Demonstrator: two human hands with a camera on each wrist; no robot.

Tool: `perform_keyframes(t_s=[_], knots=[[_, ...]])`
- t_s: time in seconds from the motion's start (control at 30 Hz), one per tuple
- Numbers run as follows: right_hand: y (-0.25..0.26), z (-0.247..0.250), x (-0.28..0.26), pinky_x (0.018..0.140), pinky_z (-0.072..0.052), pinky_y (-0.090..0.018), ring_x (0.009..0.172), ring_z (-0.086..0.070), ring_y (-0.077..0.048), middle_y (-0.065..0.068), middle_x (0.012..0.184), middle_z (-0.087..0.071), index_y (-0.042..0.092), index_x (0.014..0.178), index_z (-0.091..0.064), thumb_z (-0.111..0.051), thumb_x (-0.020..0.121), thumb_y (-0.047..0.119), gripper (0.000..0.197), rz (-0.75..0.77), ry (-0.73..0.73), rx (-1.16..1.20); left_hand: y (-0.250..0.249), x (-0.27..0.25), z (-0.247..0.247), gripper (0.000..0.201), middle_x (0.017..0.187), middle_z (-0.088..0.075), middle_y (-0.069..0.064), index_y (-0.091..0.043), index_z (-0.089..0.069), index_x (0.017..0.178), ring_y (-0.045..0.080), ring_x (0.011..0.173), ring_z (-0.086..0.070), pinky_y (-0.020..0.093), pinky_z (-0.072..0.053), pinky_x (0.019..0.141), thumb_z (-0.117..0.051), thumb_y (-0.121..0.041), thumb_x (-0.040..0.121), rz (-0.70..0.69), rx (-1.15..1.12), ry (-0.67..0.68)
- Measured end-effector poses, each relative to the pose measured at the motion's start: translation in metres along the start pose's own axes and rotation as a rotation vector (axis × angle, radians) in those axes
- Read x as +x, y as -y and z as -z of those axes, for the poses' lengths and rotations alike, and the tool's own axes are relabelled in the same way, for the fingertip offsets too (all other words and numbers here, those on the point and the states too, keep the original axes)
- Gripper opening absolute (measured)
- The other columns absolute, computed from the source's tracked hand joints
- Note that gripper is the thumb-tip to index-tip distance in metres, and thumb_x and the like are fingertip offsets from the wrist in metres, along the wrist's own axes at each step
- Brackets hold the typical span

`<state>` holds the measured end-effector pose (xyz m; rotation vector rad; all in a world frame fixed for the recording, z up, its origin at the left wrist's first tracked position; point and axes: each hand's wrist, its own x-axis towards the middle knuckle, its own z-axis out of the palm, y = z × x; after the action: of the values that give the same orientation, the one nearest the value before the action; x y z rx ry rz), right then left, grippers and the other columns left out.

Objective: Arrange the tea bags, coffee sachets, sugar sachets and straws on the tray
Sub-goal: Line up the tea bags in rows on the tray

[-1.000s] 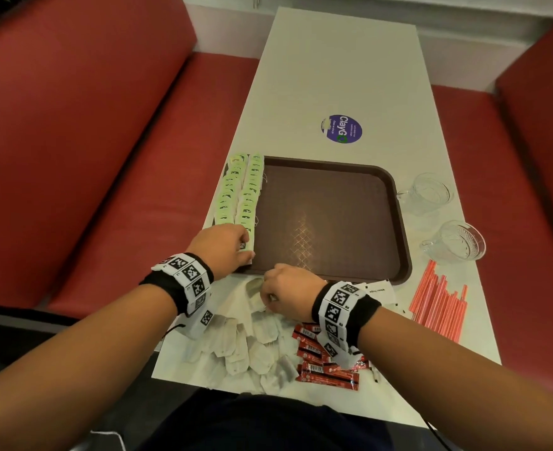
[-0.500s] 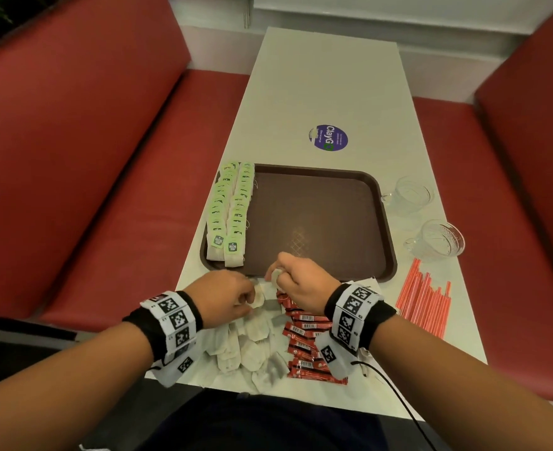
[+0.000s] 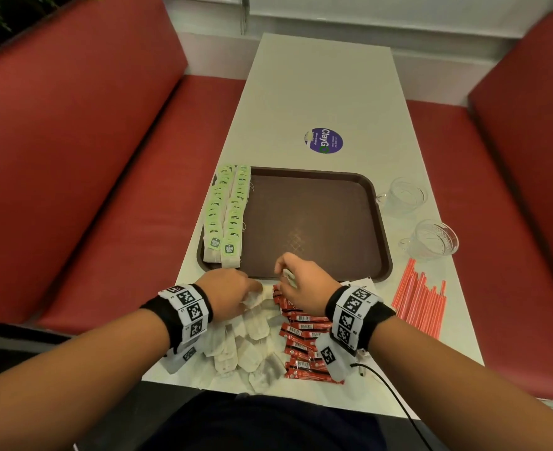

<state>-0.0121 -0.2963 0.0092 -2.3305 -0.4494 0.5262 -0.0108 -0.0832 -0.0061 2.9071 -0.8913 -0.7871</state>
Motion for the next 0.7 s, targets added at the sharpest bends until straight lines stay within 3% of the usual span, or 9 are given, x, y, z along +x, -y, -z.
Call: perform_keyframes(t_s=[0.1,0.2,0.23,0.3,0.33,0.4,0.47,0.57,0.7], knots=[[0.003,0.002,0.002,0.066,-0.053,-0.031,0.074,-0.063,-0.013,0.003,0.089,-0.067,0.024,0.101,-0.058,-0.056,0.094,0.017,0.010,-0.030,0.032,-0.016,0.003,0.002,0.004,0.052,0.111,-0.057,-0.003,-0.036,-0.050,0.134,0.019,0.104,-0.058,0.038,-0.053,0.080,-0.066,-0.032,0.085,-0.052,0.019,0.052],[0.006,0.003,0.005,0.079,-0.057,-0.033,0.082,-0.068,-0.010,0.007,0.091,-0.073,0.021,0.099,-0.069,-0.049,0.094,0.010,0.023,-0.050,0.085,-0.023,0.004,0.004,0.005,0.047,0.111,-0.058,-0.004,-0.035,-0.055,0.128,0.019,0.102,-0.059,0.034,-0.049,0.076,-0.069,-0.042,0.083,-0.044,0.048,0.054],[0.007,0.003,0.006,0.078,-0.057,-0.028,0.080,-0.068,-0.005,0.007,0.094,-0.074,0.019,0.103,-0.071,-0.046,0.094,0.007,0.029,-0.059,0.102,-0.007,0.004,0.003,0.005,0.040,0.109,-0.059,-0.006,-0.034,-0.059,0.122,0.018,0.101,-0.059,0.033,-0.048,0.075,-0.067,-0.045,0.084,-0.043,0.059,0.037],[0.010,0.004,0.007,0.059,-0.048,-0.011,0.060,-0.061,0.007,0.005,0.100,-0.075,0.014,0.114,-0.069,-0.041,0.095,0.001,0.036,-0.066,0.134,0.013,0.006,0.002,0.004,0.029,0.104,-0.060,-0.008,-0.031,-0.063,0.109,0.017,0.097,-0.060,0.031,-0.046,0.073,-0.063,-0.048,0.085,-0.035,0.084,0.009],[0.011,0.004,0.008,0.052,-0.041,-0.008,0.051,-0.056,0.007,0.004,0.101,-0.075,0.012,0.118,-0.068,-0.039,0.096,0.000,0.038,-0.067,0.141,0.024,0.007,0.001,0.003,0.027,0.102,-0.061,-0.009,-0.030,-0.063,0.106,0.017,0.095,-0.060,0.031,-0.047,0.073,-0.062,-0.048,0.086,-0.024,0.087,0.000],[0.010,0.003,0.009,0.052,-0.043,-0.015,0.050,-0.054,-0.002,0.004,0.097,-0.075,0.012,0.121,-0.066,-0.039,0.096,0.000,0.039,-0.059,0.138,0.053,0.009,0.001,0.002,0.029,0.102,-0.063,-0.009,-0.029,-0.062,0.106,0.017,0.093,-0.061,0.033,-0.050,0.076,-0.061,-0.048,0.084,-0.003,0.073,-0.009],[0.008,0.002,0.010,0.061,-0.052,-0.029,0.060,-0.059,-0.016,0.006,0.088,-0.074,0.015,0.119,-0.068,-0.040,0.096,0.003,0.038,-0.050,0.136,0.062,0.010,0.001,0.004,0.033,0.100,-0.064,-0.009,-0.027,-0.060,0.108,0.017,0.092,-0.062,0.035,-0.052,0.078,-0.064,-0.049,0.082,0.012,0.051,-0.003],[0.008,0.002,0.013,0.056,-0.043,-0.018,0.053,-0.051,-0.002,0.009,0.077,-0.066,0.018,0.118,-0.069,-0.042,0.099,0.008,0.034,-0.049,0.123,0.008,0.008,0.000,0.006,0.040,0.095,-0.066,-0.007,-0.027,-0.059,0.102,0.019,0.088,-0.064,0.034,-0.051,0.073,-0.063,-0.060,0.081,0.060,0.056,-0.016],[0.009,0.002,0.016,0.048,-0.037,-0.017,0.046,-0.043,-0.006,0.008,0.066,-0.058,0.018,0.115,-0.069,-0.042,0.101,0.010,0.031,-0.054,0.138,-0.001,0.000,-0.005,0.012,0.062,0.077,-0.058,-0.001,-0.021,-0.056,0.081,0.021,0.070,-0.059,0.030,-0.044,0.061,-0.036,-0.080,0.085,0.286,0.250,-0.070]])
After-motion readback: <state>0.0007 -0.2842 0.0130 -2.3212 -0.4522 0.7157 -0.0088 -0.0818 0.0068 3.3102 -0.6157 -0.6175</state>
